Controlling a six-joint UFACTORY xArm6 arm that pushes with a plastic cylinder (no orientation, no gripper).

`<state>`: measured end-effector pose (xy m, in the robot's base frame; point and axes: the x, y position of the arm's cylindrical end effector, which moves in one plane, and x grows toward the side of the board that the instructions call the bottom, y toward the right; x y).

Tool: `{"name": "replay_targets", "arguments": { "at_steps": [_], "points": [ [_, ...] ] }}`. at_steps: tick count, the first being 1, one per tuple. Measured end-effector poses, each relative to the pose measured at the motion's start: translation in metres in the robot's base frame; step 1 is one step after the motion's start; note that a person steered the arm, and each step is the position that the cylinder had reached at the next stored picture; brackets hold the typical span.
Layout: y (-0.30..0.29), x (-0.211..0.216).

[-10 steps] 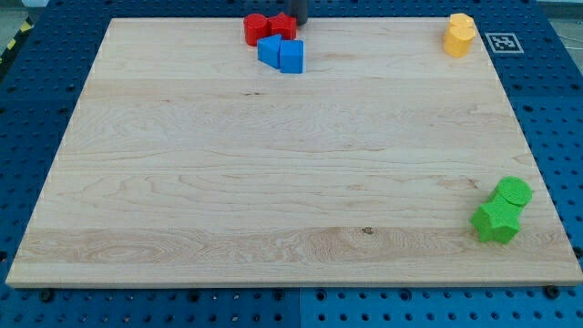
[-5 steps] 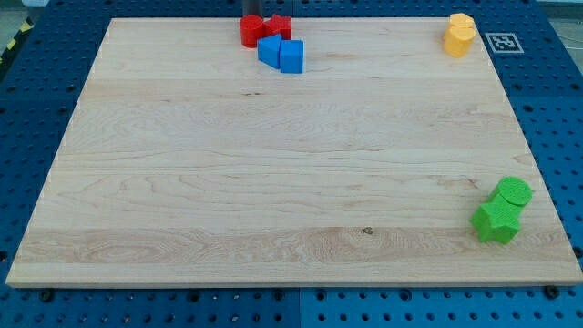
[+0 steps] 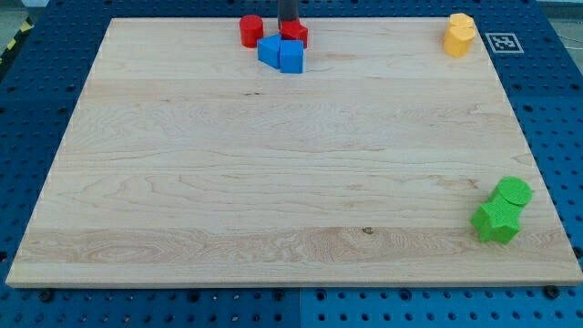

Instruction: Move the red star close to the blue cube

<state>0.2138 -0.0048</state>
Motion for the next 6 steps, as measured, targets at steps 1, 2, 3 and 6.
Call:
{"name": "replay_targets", "arguments": {
  "at_steps": [1,2,3,6],
  "points": [
    [0.004,0.001],
    [0.004,0.002],
    [0.005,0.01],
    [-0.022,-0.011]
  ]
}}
